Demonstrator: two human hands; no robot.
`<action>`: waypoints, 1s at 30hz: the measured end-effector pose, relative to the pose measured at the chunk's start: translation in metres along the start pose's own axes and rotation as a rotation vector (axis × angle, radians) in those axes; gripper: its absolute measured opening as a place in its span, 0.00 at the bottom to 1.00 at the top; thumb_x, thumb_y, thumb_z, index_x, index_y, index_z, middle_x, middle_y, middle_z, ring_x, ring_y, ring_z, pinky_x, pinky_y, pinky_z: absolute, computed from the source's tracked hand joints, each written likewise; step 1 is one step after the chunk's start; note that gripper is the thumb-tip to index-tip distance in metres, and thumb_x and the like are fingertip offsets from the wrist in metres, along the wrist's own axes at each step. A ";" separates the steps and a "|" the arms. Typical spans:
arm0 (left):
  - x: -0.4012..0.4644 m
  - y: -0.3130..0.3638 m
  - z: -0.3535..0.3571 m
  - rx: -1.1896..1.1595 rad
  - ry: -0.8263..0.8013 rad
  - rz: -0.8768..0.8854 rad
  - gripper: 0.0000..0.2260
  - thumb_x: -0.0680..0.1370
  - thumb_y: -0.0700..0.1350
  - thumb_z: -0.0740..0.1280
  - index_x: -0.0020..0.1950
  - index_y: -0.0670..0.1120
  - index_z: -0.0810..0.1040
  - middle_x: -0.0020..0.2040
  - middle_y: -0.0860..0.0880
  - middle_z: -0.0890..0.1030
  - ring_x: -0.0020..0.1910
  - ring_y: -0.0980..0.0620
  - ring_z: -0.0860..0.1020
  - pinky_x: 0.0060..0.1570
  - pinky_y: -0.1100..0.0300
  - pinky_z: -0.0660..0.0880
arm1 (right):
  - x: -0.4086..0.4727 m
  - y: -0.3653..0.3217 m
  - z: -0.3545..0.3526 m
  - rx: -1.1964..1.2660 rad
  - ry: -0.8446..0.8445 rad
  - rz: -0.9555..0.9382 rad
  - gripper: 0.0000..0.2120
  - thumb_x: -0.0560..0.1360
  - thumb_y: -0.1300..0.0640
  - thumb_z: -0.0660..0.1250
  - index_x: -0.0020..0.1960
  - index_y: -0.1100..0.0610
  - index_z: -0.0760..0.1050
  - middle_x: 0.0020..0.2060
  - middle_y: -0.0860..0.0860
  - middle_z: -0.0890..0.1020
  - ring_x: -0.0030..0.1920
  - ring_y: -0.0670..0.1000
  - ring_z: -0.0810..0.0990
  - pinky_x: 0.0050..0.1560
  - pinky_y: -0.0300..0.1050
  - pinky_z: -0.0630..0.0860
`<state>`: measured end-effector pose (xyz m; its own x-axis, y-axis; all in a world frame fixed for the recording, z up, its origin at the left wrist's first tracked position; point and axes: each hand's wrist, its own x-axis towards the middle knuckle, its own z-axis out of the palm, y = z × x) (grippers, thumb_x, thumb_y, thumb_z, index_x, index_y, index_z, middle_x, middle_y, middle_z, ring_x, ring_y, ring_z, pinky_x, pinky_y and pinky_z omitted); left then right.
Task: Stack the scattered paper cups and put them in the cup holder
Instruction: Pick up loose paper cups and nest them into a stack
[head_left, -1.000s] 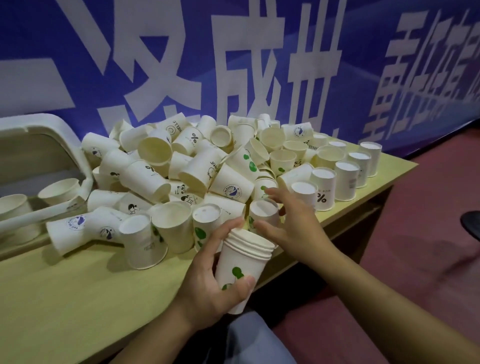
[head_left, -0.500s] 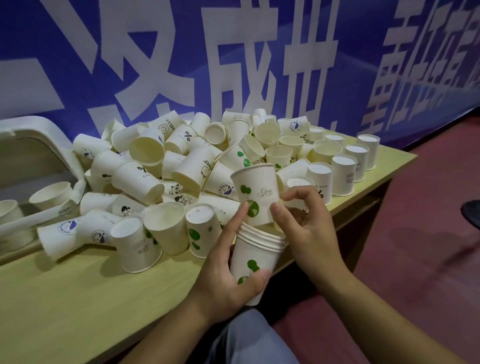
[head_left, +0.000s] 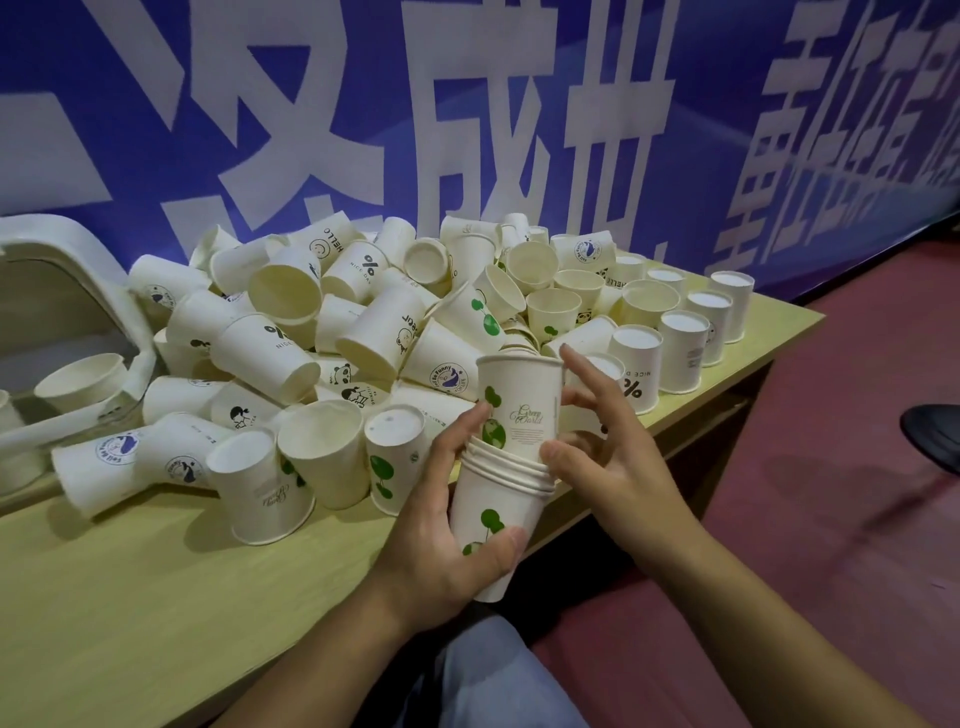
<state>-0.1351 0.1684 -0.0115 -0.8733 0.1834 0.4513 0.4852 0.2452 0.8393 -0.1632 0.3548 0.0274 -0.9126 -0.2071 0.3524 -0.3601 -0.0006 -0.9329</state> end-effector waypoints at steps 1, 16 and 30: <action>0.000 0.000 0.000 -0.001 0.000 -0.005 0.39 0.68 0.53 0.74 0.74 0.67 0.60 0.70 0.62 0.72 0.68 0.53 0.76 0.61 0.60 0.76 | 0.001 0.000 -0.002 -0.029 -0.009 0.007 0.32 0.71 0.55 0.69 0.70 0.32 0.66 0.60 0.44 0.74 0.48 0.45 0.83 0.48 0.40 0.80; 0.012 -0.003 0.006 0.020 0.030 -0.076 0.35 0.66 0.54 0.73 0.72 0.56 0.66 0.61 0.60 0.75 0.58 0.51 0.79 0.53 0.59 0.79 | 0.047 0.029 -0.036 -0.737 0.289 0.023 0.17 0.75 0.50 0.73 0.63 0.47 0.77 0.66 0.50 0.70 0.67 0.52 0.69 0.61 0.42 0.68; 0.016 0.006 0.006 -0.052 -0.109 -0.116 0.38 0.67 0.56 0.73 0.76 0.67 0.64 0.71 0.62 0.73 0.67 0.64 0.75 0.58 0.72 0.72 | 0.031 -0.003 -0.026 -0.248 0.354 -0.164 0.27 0.73 0.59 0.74 0.64 0.39 0.67 0.54 0.50 0.73 0.54 0.49 0.80 0.42 0.42 0.82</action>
<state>-0.1457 0.1787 -0.0013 -0.9123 0.2597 0.3167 0.3755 0.2218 0.8999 -0.1958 0.3735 0.0432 -0.8340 0.1228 0.5379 -0.5015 0.2378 -0.8318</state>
